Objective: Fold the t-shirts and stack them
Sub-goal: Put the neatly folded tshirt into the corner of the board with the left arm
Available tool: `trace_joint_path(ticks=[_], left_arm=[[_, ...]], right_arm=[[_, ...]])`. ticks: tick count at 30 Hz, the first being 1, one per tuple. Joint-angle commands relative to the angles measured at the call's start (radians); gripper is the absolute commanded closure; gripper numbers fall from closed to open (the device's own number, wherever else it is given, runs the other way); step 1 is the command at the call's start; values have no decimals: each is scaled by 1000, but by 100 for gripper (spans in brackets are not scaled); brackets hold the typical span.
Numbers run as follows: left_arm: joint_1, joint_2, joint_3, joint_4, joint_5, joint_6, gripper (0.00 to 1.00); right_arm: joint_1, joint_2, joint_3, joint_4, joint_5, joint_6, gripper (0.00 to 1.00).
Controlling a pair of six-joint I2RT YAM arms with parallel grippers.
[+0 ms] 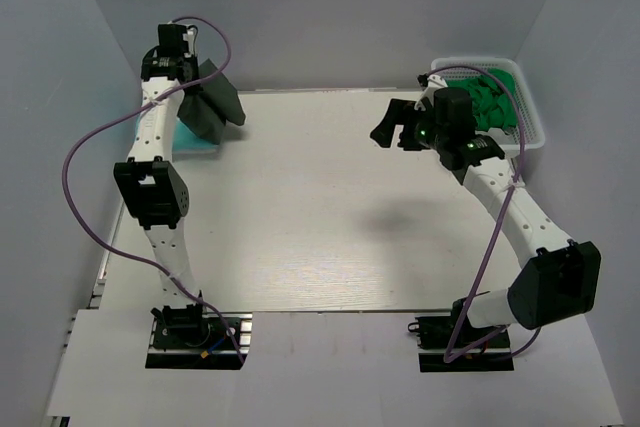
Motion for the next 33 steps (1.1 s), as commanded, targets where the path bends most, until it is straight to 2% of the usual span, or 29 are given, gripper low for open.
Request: trace_joint_path(ticks=[1,7,13,14,15,17,18,19,20,28,33], left_arm=[[61,0,11,13,-28,-33,100],[148,22,-62,44,20,-58,100],[208,78,-62,66,62,-69,100],[227,89,-42,66,76,-69,95],[236,102,-30,53,76,-90,85],[251,120,-9,34,106,-99,53],[262,129,4,33,131,-100,21],[262,129,4,33,148,-100,5],[262,129,4,33,160,-100,0],[271,28,-18,43,182,-146,0],[261,-10,-19,76,310,-164,0]], right_arm=[[-3,15,76,-2,12,-30,10],[-3,48,129,-31,23,-42,10],[-2,78,179,-60,23,-54,10],[-3,84,181,-66,25,-57,10],[-3,89,184,-66,23,-59,10],[-2,89,189,-71,23,-65,10],[0,88,188,-69,25,-67,10],[-2,86,188,-75,29,-71,10],[-3,88,188,-78,28,-73,10],[-2,81,181,-95,35,-84,10],[-2,81,158,-86,28,-85,10]])
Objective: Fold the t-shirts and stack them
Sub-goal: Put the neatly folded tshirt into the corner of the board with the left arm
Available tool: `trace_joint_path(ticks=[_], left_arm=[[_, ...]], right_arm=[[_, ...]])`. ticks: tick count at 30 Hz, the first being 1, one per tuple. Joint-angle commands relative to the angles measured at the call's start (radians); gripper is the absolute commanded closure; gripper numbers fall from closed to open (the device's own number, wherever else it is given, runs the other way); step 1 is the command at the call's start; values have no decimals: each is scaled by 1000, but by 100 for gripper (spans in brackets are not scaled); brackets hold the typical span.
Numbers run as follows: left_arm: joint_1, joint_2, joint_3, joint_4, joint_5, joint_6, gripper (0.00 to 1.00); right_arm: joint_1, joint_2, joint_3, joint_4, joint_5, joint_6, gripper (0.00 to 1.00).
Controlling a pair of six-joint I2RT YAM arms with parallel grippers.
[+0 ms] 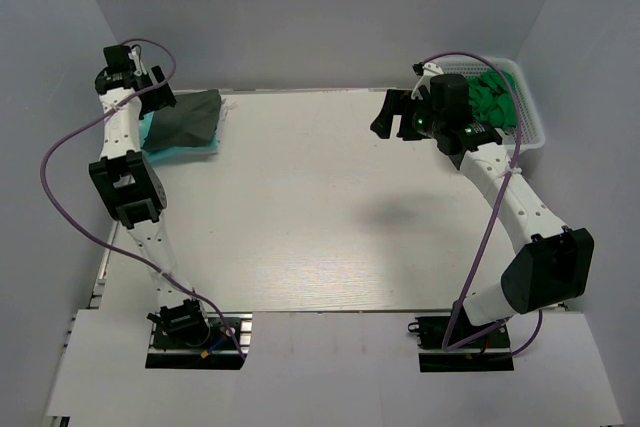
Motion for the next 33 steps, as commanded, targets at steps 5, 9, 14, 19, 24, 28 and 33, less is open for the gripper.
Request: trace_joint_path(ticks=[5,9,14,19,24,28,33], left_arm=[[-33,-181,-74,78,411,-31,0],[-44,-206,-235,192,514,-71,0],[-44,-118,-253,225,700,-71,0],[-19,-39,-342,335,759,-91,0],[8,55,-369,469,929,-62,0],[17,158,-336,582,1042,-148,0],[37,144,-361,725,1109,-226,0]], right_arm=[[-3,-15,-18,27,-1,-5,10],[-3,-9,-53,37,-20,10,10],[-3,22,-56,31,-23,12,10],[-5,39,-41,30,-37,26,10],[-3,21,-38,13,3,15,10],[-3,19,-13,-12,48,-5,10],[0,25,40,-61,71,-23,10]])
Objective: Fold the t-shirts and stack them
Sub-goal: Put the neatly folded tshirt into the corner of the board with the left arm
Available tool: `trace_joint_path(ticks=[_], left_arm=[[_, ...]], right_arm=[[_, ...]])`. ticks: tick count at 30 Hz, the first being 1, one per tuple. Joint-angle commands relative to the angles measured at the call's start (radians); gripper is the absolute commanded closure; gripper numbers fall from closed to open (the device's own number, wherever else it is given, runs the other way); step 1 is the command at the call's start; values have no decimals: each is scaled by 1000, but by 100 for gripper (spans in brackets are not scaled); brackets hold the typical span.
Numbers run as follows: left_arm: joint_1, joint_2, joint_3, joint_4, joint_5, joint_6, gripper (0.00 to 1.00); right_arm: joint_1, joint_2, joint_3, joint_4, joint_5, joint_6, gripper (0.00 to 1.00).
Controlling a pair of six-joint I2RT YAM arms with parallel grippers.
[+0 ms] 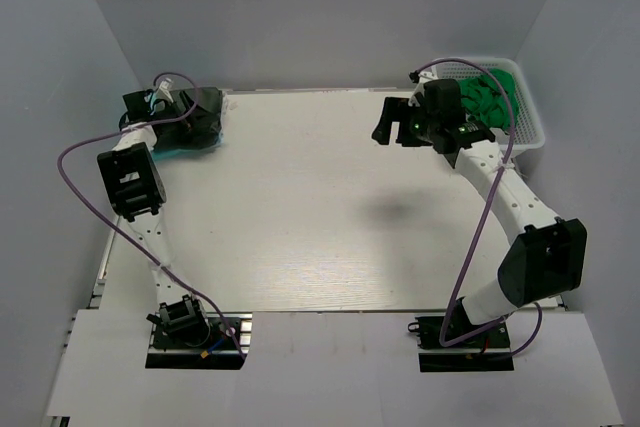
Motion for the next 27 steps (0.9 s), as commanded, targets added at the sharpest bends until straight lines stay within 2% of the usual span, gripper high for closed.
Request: trace_joint_path(ticks=[1,7,12,16,20,21,23,25,27], left_arm=[[3,-37,-23,107,56,-30,0],[3,-181,15,78,68,-20,0],[3,-230,52,204,74,-102,0],[3,-106,229,213,74,-170,0],[-8,56,331,342,110,-298,0],[-8,57,369,342,110,-299,0],[-17,153,447,299,110,-299,0],[-28,190,466,351,110,-338,0],[-38,219,417,452,76,-371,0]], right_arm=[[-3,-32,57,-14,37,-23,10],[0,-62,26,-5,43,-28,10],[-5,-58,20,6,72,-26,10],[-3,-27,57,-3,42,-25,10],[-2,8,89,-17,57,-23,10],[-3,13,91,-17,59,-20,10],[-3,27,107,-28,66,-19,10],[-5,46,121,-34,66,-11,10],[-3,57,140,-43,62,-8,10]])
